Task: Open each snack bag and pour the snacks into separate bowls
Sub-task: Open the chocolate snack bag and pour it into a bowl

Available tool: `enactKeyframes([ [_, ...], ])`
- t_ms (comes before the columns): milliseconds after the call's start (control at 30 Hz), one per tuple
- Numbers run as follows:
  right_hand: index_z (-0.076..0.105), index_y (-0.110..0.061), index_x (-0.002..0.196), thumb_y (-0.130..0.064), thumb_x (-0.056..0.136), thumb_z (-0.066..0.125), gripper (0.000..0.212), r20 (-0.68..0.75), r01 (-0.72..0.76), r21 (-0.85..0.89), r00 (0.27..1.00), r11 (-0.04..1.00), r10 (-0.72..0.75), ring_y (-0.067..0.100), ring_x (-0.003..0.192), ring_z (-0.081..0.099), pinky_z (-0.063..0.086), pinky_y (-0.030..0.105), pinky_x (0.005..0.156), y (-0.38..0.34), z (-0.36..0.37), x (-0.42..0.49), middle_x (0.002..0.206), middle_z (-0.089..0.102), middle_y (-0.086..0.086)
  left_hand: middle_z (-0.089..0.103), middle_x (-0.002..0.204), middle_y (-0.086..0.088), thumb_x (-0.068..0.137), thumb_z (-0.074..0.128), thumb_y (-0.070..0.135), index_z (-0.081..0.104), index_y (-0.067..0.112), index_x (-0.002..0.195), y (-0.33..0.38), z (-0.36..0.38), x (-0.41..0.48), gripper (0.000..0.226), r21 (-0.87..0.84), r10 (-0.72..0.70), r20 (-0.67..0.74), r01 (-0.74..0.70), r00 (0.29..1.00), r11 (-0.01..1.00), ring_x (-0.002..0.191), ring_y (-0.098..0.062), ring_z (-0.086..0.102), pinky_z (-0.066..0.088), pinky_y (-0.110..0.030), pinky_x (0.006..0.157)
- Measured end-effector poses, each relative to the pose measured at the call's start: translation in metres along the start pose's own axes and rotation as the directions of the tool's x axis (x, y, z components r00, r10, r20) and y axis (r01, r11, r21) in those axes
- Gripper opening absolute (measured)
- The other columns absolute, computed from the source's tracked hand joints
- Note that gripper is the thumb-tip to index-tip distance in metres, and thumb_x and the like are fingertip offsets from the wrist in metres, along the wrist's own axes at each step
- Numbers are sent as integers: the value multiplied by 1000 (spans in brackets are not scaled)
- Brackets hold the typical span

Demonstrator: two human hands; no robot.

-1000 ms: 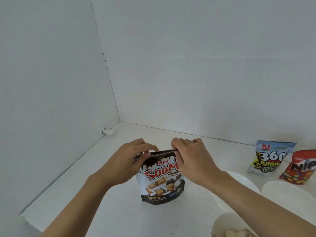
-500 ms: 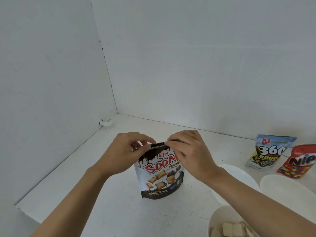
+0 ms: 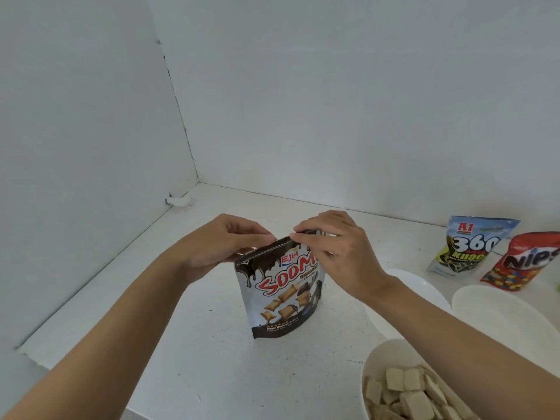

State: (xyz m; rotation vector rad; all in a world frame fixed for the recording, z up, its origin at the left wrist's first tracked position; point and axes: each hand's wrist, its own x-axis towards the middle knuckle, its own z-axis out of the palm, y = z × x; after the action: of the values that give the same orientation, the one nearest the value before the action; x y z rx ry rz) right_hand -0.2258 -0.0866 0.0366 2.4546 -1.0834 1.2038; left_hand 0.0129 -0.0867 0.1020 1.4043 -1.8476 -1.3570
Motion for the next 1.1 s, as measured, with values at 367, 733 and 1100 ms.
enactKeyframes([
  [367, 79, -8, 101, -21, 90, 64, 22, -42, 100, -12, 994, 995, -100, 22, 86, 70, 55, 39, 85, 2, -1, 2, 101, 77, 6, 79, 99, -2, 97, 63, 28, 78, 18, 102, 2, 1, -4, 19, 82, 99, -11, -98, 995, 992, 97, -24, 74, 54, -55, 98],
  [733, 79, -10, 102, -8, 86, 75, 17, -46, 10, 43, 999, 999, -8, 20, 91, 70, 49, 32, 89, 0, 0, 1, 100, 77, 5, 79, 96, -4, 94, 65, 36, 80, 15, 100, 7, 6, 2, 26, 90, 60, 13, -61, 998, 994, 95, -28, 74, 54, -51, 100],
  [1100, 74, -18, 109, -23, 91, 72, 18, 138, -578, 483, 792, 658, 594, 4, 96, 68, 58, 22, 76, -30, 4, 3, 105, 71, -8, 78, 102, 0, 93, 61, 49, 79, 22, 106, -6, 28, 1, 34, -28, 29, -16, -30, 999, 999, 97, -21, 74, 54, -49, 101],
])
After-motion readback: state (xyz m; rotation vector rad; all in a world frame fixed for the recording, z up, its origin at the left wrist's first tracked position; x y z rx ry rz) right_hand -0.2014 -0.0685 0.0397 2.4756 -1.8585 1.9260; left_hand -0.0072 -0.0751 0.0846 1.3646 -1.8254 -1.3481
